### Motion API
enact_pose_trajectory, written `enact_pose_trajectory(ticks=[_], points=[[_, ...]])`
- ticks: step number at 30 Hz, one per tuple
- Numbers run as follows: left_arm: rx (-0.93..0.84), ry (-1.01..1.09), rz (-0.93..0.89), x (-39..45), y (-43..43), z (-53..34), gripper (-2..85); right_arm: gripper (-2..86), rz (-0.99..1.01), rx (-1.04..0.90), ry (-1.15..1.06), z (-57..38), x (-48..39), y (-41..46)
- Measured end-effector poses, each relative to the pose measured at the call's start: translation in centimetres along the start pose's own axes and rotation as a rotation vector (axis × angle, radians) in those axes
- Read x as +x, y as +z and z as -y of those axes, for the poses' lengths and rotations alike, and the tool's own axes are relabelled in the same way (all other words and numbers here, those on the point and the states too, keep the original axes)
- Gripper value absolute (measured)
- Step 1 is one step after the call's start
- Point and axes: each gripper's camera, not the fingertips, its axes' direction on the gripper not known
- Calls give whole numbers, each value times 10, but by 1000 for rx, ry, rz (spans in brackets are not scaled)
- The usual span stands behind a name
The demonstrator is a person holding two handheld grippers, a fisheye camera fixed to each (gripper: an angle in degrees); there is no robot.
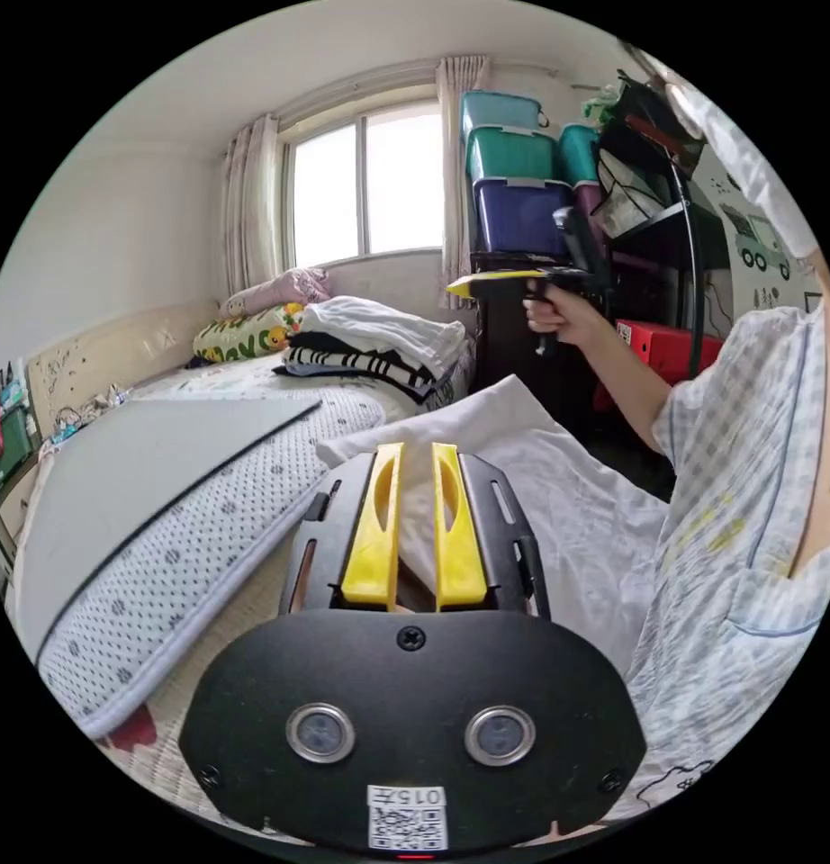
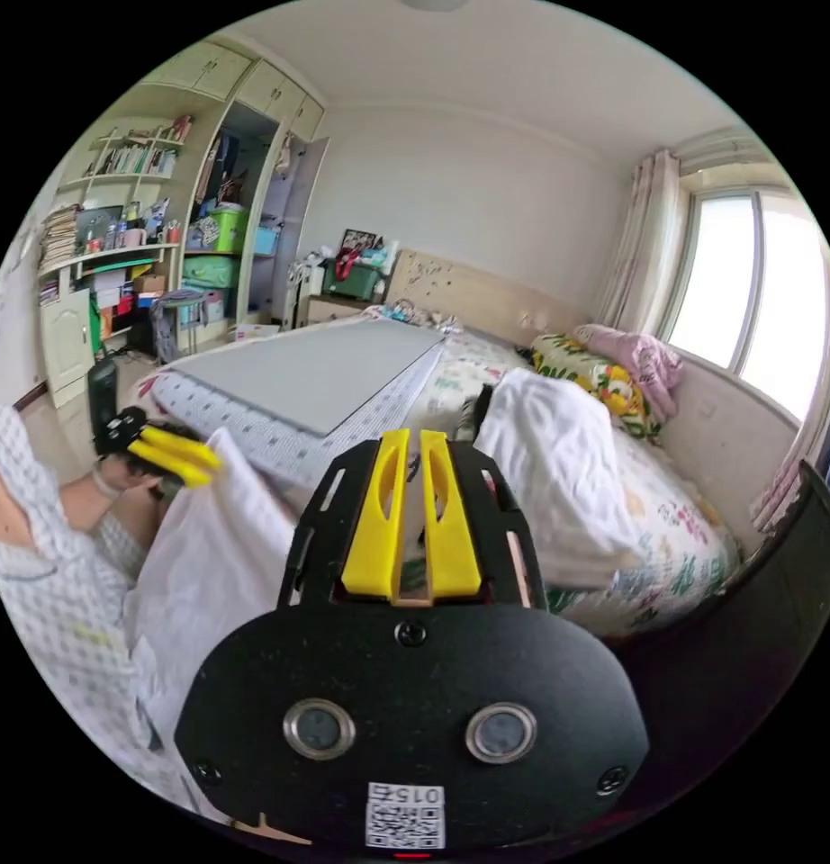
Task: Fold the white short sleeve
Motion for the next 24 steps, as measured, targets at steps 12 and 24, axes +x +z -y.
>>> enact_pose_trajectory(ticks=[12, 24], points=[[-83, 104, 80, -122, 87, 138, 67, 106, -207, -320, 89, 222, 132, 234], [-86, -254, -53, -340, 340, 196, 103, 17, 456, 257, 772, 195, 316, 89]])
